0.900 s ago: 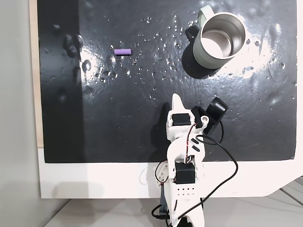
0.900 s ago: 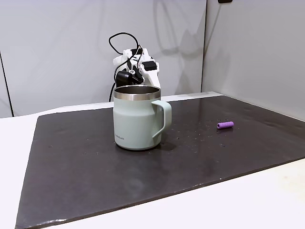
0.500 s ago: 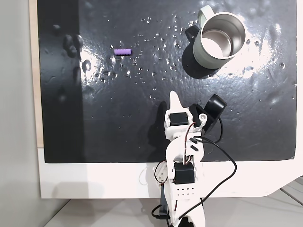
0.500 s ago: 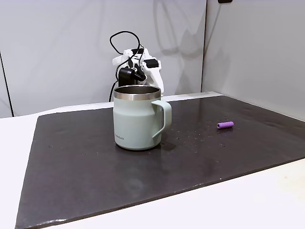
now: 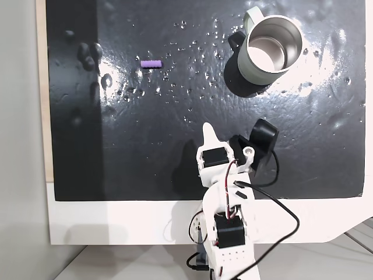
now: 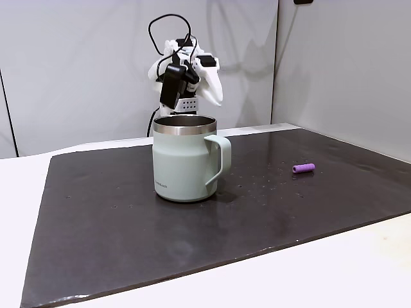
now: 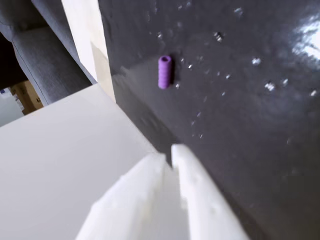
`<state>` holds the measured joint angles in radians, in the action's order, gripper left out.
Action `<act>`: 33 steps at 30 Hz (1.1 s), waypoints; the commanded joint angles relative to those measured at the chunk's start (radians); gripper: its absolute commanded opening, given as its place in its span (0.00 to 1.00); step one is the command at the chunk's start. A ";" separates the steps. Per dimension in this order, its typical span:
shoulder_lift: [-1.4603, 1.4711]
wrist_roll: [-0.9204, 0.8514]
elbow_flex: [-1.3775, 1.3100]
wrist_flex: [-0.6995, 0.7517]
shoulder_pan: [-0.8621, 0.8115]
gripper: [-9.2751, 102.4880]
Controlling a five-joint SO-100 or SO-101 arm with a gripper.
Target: Grasp a pengrip and put it in the cup.
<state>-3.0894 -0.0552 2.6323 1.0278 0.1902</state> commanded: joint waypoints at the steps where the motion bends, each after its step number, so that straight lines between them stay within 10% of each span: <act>1: 0.152 0.008 -0.281 0.048 0.055 0.09; 18: 1.318 0.341 -1.523 0.538 0.158 0.22; 33: 1.844 0.466 -1.859 0.526 0.176 0.31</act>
<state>-1.2993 0.3896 0.8759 1.5601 0.3574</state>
